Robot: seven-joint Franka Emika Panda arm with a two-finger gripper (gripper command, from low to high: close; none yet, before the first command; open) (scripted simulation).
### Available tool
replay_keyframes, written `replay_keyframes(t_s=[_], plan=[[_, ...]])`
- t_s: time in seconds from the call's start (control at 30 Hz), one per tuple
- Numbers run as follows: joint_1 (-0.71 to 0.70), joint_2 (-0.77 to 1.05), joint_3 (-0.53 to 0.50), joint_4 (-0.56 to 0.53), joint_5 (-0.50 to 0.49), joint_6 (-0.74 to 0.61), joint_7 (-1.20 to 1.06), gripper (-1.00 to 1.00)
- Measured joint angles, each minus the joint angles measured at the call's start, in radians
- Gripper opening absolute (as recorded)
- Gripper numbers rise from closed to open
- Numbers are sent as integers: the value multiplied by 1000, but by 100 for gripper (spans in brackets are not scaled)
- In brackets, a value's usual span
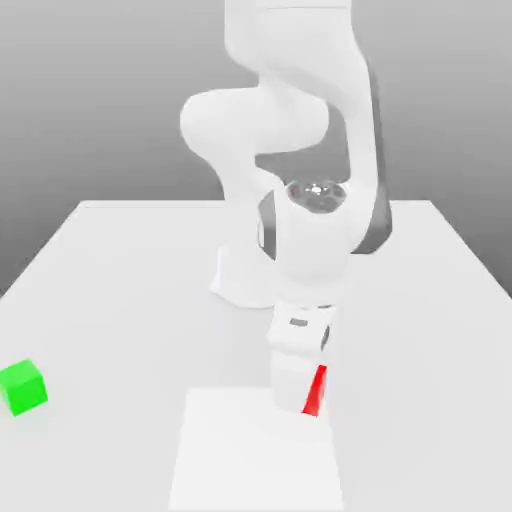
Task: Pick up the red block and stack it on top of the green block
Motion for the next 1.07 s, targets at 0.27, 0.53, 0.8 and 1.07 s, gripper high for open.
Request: replay_keyframes(t_s=[0.27,0.53,0.8,1.07], plan=[[5,-242,-37,-35,-113,-206,81,-100],[-307,-216,-218,129,-69,-347,257,-100],[-639,-107,-399,334,-22,-450,471,-100],[-702,60,-328,364,132,-327,382,100]])
